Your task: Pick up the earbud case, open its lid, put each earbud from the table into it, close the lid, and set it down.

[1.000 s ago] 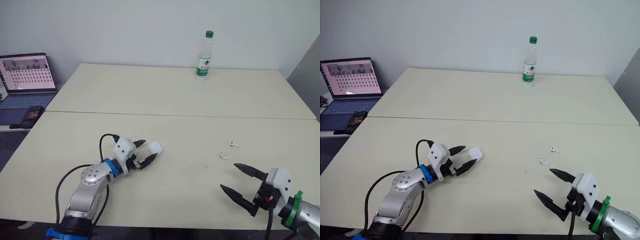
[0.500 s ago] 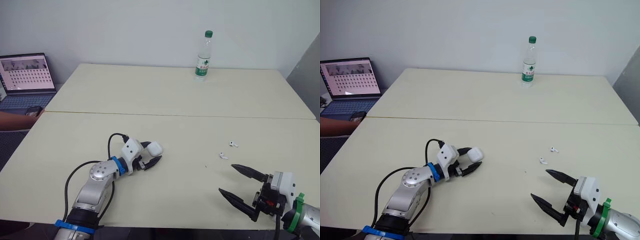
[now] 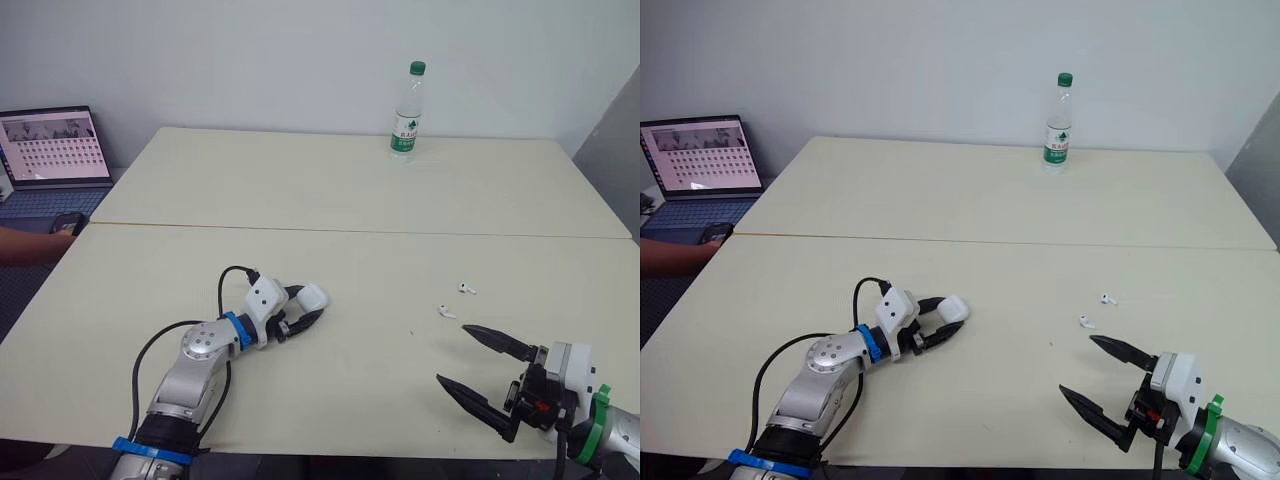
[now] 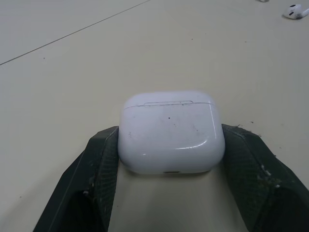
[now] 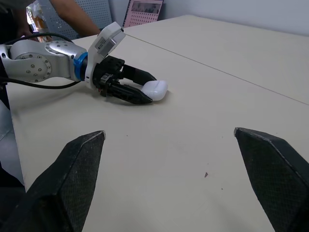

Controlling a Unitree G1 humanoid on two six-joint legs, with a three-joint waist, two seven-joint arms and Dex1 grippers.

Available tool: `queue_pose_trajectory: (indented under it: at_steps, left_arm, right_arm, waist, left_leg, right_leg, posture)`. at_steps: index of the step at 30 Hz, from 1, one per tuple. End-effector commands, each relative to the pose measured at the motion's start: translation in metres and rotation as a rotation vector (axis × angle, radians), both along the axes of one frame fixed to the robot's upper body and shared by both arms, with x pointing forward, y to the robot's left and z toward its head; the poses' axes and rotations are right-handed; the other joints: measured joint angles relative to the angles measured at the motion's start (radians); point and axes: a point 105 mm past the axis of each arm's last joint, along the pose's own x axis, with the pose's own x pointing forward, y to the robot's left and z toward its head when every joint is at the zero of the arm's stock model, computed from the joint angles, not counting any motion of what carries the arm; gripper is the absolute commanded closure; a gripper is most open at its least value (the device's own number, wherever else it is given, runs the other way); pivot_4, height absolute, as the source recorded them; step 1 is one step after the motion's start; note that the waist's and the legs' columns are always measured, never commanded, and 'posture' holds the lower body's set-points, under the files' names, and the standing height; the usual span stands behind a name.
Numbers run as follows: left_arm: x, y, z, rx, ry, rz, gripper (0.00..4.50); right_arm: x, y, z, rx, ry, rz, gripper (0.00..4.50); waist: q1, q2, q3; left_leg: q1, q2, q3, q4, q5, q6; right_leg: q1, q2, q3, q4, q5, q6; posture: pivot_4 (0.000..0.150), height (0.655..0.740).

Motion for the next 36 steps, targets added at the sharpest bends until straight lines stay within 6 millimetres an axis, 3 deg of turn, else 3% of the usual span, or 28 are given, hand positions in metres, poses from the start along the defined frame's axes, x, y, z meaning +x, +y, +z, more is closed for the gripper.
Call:
queue_pose_trajectory:
  at_steps: [1, 6, 10, 17, 25, 36]
  left_arm:
    - [0.005, -0.002, 0.011, -0.014, -0.047, -0.002, 1.72]
    - [0.015, -0.01, 0.039, -0.061, -0.169, 0.008, 1.72]
    - [0.019, -0.03, 0.068, -0.102, -0.286, -0.035, 1.72]
    - [0.011, -0.069, 0.091, -0.18, -0.41, -0.143, 1.72]
    - [-0.002, -0.092, 0.1, -0.252, -0.416, -0.23, 1.72]
    - [-0.011, -0.098, 0.098, -0.28, -0.373, -0.29, 1.72]
  right_arm:
    - [-0.001, 0.005, 0.01, 0.012, -0.046, 0.021, 0.0]
    - [0.013, 0.007, 0.019, 0.099, -0.035, -0.066, 0.0]
    - [0.04, 0.013, 0.027, 0.191, 0.062, -0.221, 0.0]
    - [0.076, 0.043, 0.04, 0.355, 0.336, -0.244, 0.0]
    - [0.096, 0.064, 0.053, 0.541, 0.59, -0.204, 0.0]
    - [0.101, 0.081, 0.062, 0.532, 0.613, -0.142, 0.0]
  waist:
    - [0.0, 0.0, 0.0]
    - [0.0, 0.0, 0.0]
    - [-0.001, -0.001, 0.0]
    - [-0.003, -0.002, 0.001]
    - [-0.005, -0.002, 0.001]
    - [-0.005, -0.002, 0.001]
  left_leg:
    - [0.0, 0.0, 0.0, 0.0, 0.0, 0.0]
    - [0.0, 0.0, 0.0, 0.0, 0.0, 0.0]
    - [-0.001, 0.0, 0.0, 0.0, 0.0, 0.0]
    - [-0.002, -0.001, -0.001, 0.0, 0.0, 0.0]
    - [-0.004, -0.001, -0.001, 0.0, 0.0, 0.0]
    - [-0.004, 0.0, -0.001, 0.0, 0.0, 0.0]
  right_leg:
    - [0.0, 0.0, 0.0, 0.0, 0.0, 0.0]
    - [0.0, 0.0, 0.0, 0.0, 0.0, 0.0]
    - [0.0, 0.0, 0.001, 0.0, 0.002, -0.003]
    - [-0.001, 0.0, 0.001, 0.0, 0.003, -0.003]
    - [-0.001, 0.005, 0.001, -0.001, 0.003, -0.003]
    - [-0.002, 0.006, 0.001, -0.001, 0.002, -0.001]
  posture:
    - [0.15, 0.7362]
    - [0.15, 0.7362]
    - [0.15, 0.7362]
    - [0.15, 0.7362]
    - [0.15, 0.7362]
    - [0.15, 0.7362]
